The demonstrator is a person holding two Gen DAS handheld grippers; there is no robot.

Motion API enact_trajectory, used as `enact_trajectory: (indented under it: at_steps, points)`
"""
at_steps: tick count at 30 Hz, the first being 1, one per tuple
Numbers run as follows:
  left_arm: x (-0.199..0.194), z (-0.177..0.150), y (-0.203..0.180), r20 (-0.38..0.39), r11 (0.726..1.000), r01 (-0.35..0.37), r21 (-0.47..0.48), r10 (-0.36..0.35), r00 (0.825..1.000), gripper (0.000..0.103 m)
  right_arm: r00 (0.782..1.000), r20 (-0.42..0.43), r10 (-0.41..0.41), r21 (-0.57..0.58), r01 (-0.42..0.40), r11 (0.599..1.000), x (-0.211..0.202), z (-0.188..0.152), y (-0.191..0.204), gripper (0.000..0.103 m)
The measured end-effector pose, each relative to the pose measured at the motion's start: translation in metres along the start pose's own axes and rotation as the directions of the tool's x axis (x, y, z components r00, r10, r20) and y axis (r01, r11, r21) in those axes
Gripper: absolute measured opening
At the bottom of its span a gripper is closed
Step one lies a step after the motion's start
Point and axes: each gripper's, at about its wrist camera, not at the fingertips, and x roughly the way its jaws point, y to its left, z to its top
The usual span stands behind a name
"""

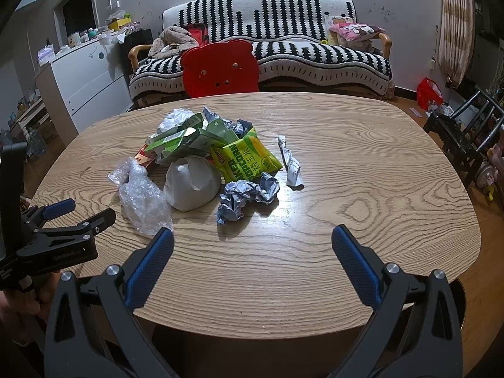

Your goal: Collect trash

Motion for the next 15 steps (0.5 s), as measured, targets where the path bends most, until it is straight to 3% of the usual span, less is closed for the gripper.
enact_trajectory:
  at_steps: [15]
  points:
    - [0.0008,0.0003,-0.0008,-0.002,1.0,-0.001,0.0,0.001,1.0,0.097,1.0,-0.003,0.002,0.0,-0.002,1.0,-0.001,-0.0006,-0.0001,0.097]
